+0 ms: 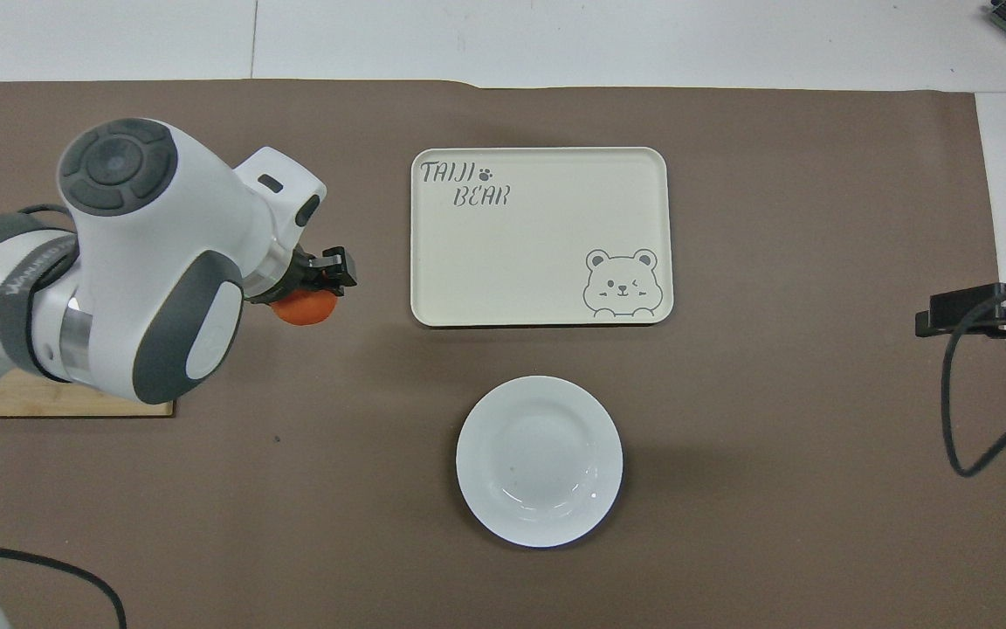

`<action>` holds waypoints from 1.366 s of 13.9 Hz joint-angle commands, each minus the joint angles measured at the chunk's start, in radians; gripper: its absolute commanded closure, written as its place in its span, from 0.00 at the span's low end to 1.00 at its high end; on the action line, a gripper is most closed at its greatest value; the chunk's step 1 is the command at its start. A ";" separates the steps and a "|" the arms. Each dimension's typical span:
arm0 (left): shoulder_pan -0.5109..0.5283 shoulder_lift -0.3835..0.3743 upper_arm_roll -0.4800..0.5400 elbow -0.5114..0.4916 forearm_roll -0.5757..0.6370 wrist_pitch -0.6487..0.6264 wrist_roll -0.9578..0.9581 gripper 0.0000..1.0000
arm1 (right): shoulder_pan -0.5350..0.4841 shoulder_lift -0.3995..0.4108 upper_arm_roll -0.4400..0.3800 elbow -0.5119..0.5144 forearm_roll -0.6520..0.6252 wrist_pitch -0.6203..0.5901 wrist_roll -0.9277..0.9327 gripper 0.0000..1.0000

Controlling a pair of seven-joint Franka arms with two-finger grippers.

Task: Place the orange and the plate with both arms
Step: 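Carry the orange with the left gripper over the white plate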

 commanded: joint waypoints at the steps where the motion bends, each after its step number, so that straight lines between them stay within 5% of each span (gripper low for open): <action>1: -0.079 -0.031 0.010 -0.022 0.015 0.018 -0.115 1.00 | -0.013 -0.043 -0.002 -0.063 0.094 0.010 -0.028 0.00; 14: -0.376 -0.028 0.009 -0.278 -0.014 0.384 -0.400 1.00 | -0.039 -0.059 -0.008 -0.110 0.153 0.011 -0.164 0.00; 19: -0.426 0.025 0.010 -0.295 -0.014 0.486 -0.434 1.00 | -0.039 -0.059 -0.008 -0.110 0.153 0.011 -0.164 0.00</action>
